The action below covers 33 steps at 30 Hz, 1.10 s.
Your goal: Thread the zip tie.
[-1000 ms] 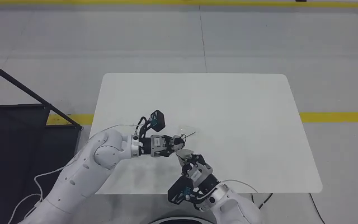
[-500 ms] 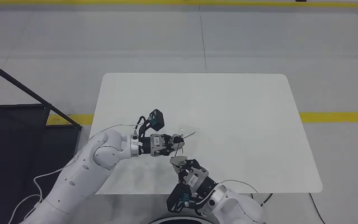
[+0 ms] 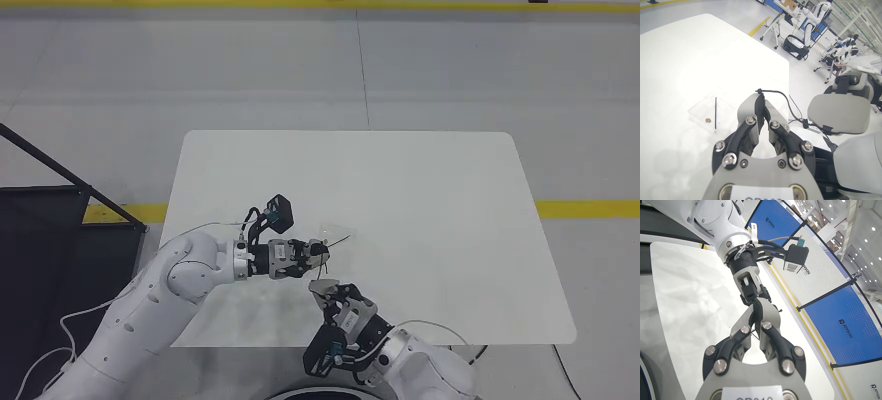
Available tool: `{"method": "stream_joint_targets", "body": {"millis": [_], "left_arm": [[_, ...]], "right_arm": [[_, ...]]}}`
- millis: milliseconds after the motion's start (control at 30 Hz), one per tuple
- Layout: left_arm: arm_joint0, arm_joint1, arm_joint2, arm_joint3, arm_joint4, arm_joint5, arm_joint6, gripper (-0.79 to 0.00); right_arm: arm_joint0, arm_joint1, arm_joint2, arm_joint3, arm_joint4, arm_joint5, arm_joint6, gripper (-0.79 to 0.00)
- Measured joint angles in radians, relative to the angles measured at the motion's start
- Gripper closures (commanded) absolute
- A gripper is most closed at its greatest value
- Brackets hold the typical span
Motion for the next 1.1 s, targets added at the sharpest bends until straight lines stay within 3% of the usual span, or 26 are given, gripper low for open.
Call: {"method": "stream_joint_targets", "body": {"millis": [300,633,1100], "left_arm": [[0.03,-0.001,-0.01,-0.04,0.088,0.028,0.048,0.0],[0.085,0.001,-0.051,-0.087,0.247,0.022,0.179,0.0],[0.152,-0.002,-0.068,-0.162,0.473,0.09,0.304,0.0]], "right_arm": [[-0.008,0.004,0.008,-0.004,0.007,0.008,-0.014,0.0],[-0.008,0.008,0.01,-0.006,0.013,-0.007,-0.014,0.0],[-0.008,0.012,0.009,-0.008,0.017,-0.008,-0.009,0.0]]}}
